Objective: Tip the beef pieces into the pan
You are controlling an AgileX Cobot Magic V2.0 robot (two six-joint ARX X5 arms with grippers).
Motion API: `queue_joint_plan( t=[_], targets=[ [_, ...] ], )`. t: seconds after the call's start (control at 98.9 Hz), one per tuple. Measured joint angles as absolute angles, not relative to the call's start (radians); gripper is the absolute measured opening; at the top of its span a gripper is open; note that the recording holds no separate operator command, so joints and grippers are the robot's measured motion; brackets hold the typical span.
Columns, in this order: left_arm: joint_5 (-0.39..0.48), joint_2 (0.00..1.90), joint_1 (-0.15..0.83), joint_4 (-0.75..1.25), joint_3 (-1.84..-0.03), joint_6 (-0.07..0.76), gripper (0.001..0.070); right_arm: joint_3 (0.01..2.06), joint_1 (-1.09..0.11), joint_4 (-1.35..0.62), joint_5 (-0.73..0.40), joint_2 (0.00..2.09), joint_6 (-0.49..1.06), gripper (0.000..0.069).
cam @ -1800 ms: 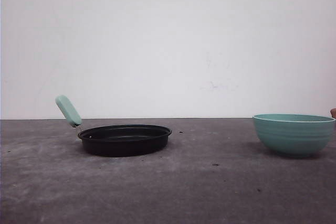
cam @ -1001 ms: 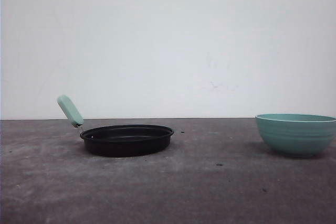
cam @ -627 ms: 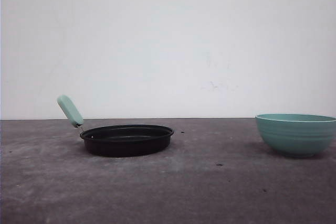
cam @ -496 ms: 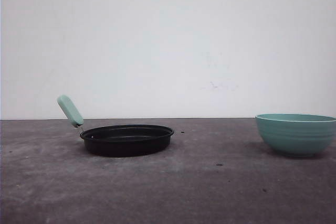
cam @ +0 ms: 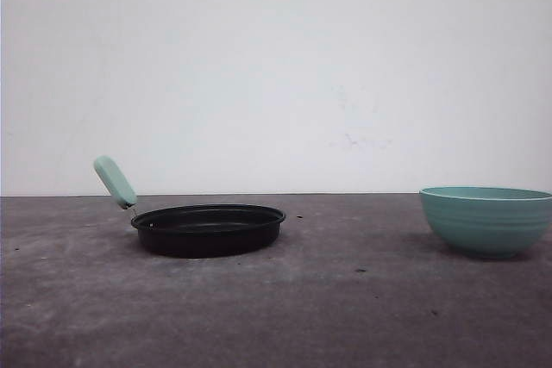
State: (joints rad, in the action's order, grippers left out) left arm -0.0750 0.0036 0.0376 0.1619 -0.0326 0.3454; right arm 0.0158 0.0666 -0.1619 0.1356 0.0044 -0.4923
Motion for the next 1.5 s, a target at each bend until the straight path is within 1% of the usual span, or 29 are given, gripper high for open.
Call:
queue_joint_plan(
  t=[0.081,0.162,0.263,0.394,0.485,0.526,0.556,0.587,0.647,0.688,0.718,0.748,0.819,0.94,1.193,1.355,1.497],
  targets=[
    [-0.061,0.004,0.038,0.131,-0.034,0.383,0.0024,0.017,0.067,-0.16,0.135,0.004,-0.558,0.0009],
    [-0.047,0.008,0.038,0.142,-0.053,0.413,0.0024,0.044,0.067,-0.165,0.13,0.019,-0.616,0.0008],
    [-0.033,0.036,0.038,0.14,-0.135,0.439,0.0024,0.134,0.067,-0.166,0.128,0.068,-0.645,0.0008],
    [-0.025,0.107,0.038,0.12,-0.284,0.436,0.0024,0.32,0.067,-0.186,0.128,0.199,-0.618,0.0008],
    [-0.002,0.186,0.038,0.12,-0.379,0.403,0.0025,0.456,0.067,-0.246,0.131,0.31,-0.54,0.0008],
    [0.017,0.221,0.038,0.121,-0.414,0.383,0.0047,0.515,0.067,-0.282,0.133,0.355,-0.493,0.0015],
    [0.036,0.245,0.038,0.121,-0.437,0.372,0.0086,0.555,0.066,-0.307,0.137,0.387,-0.458,0.0041],
    [0.054,0.267,0.038,0.122,-0.458,0.36,0.0148,0.591,0.064,-0.329,0.139,0.414,-0.426,0.0095],
    [0.088,0.308,0.038,0.12,-0.49,0.342,0.0302,0.649,0.057,-0.36,0.139,0.458,-0.376,0.0261],
    [0.109,0.332,0.038,0.118,-0.503,0.331,0.0379,0.672,0.051,-0.369,0.139,0.479,-0.356,0.0366],
    [0.123,0.349,0.038,0.113,-0.507,0.325,0.0412,0.682,0.046,-0.372,0.14,0.49,-0.345,0.042],
    [0.133,0.365,0.04,0.111,-0.508,0.321,0.0433,0.686,0.041,-0.373,0.141,0.495,-0.336,0.0455],
    [0.156,0.408,0.046,0.117,-0.508,0.315,0.0456,0.686,0.03,-0.377,0.155,0.495,-0.322,0.0494],
    [0.187,0.503,0.079,0.11,-0.508,0.312,0.0467,0.686,0.017,-0.377,0.158,0.493,-0.313,0.0512],
    [0.187,0.768,0.182,-0.011,-0.508,0.309,0.0467,0.686,0.006,-0.377,0.157,0.493,-0.311,0.0513],
    [0.187,0.984,0.226,-0.17,-0.508,0.321,0.0467,0.686,0.004,-0.377,0.157,0.493,-0.311,0.0513],
    [0.186,1.172,0.234,-0.293,-0.508,0.348,0.0467,0.686,0.004,-0.377,0.157,0.493,-0.311,0.0513]
  ],
)
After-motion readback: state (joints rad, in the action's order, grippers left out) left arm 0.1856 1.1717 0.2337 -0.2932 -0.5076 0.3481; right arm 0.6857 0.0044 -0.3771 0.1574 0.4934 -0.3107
